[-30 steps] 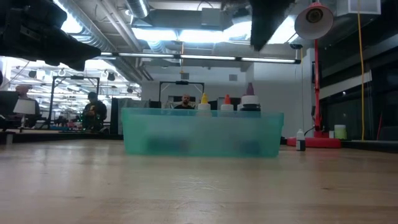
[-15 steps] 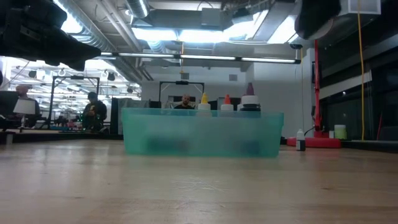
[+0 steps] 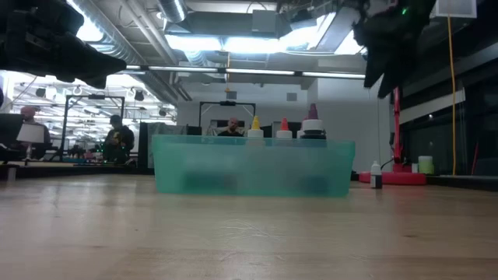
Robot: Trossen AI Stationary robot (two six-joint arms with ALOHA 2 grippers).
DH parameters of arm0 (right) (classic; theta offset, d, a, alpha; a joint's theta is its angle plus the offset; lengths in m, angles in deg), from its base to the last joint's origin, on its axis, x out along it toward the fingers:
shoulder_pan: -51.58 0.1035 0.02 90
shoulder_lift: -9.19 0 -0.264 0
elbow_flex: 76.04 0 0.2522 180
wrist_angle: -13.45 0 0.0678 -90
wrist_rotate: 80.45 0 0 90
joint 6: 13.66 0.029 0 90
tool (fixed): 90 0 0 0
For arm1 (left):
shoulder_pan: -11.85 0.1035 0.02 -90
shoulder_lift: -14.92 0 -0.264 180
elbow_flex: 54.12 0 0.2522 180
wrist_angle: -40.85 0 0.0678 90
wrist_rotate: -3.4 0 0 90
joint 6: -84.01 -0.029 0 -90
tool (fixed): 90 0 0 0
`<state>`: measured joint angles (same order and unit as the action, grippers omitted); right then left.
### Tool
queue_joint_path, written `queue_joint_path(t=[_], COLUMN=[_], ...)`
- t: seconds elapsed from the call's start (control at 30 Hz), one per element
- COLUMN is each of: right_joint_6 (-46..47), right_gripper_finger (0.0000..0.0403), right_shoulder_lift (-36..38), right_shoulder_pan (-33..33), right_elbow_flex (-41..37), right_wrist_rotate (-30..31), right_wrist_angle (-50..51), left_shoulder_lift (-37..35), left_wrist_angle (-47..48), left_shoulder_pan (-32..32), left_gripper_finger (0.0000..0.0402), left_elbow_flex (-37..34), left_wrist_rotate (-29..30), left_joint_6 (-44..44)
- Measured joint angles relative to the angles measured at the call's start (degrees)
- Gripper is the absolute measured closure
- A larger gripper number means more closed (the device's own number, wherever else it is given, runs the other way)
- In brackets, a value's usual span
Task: Pick & Place food coloring
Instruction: Put the small purple food coloring bottle into the green bin
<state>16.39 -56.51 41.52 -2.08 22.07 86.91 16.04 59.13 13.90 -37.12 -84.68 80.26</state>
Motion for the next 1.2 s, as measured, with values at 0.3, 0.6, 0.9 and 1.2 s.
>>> queue_joint_path(t=[0.3, 0.6, 0.9, 1.2], right_joint_6=[-2.59, -3.30, -4.82, -3.34], right_gripper_finger=[0.0041, 0.0041, 0.0041, 0.0041], right_shoulder_lift=[-6.96, -14.95, -21.55, -21.61], right_shoulder_pan=[-7.01, -7.94, -7.94, -7.89], right_elbow_flex=[-3.68, -3.68, -6.02, -10.96], right_wrist_rotate=[-0.23, -3.59, -6.78, -10.18], right_wrist_angle=[-3.07, -6.36, -10.02, -14.39], left_shoulder_lift=[0.01, -0.01, -0.01, 0.01], left_wrist_angle=[0.00, 0.00, 0.00, 0.01], left_shoulder_pan=[0.00, 0.00, 0.00, 0.00], left_gripper_finger=[0.0398, 0.0398, 0.0398, 0.0398], left_elbow_flex=[0.01, 0.00, -0.01, -0.01], left_wrist_rotate=[0.00, 0.00, 0.00, 0.00], left_joint_6=[0.00, 0.00, 0.00, 0.00])
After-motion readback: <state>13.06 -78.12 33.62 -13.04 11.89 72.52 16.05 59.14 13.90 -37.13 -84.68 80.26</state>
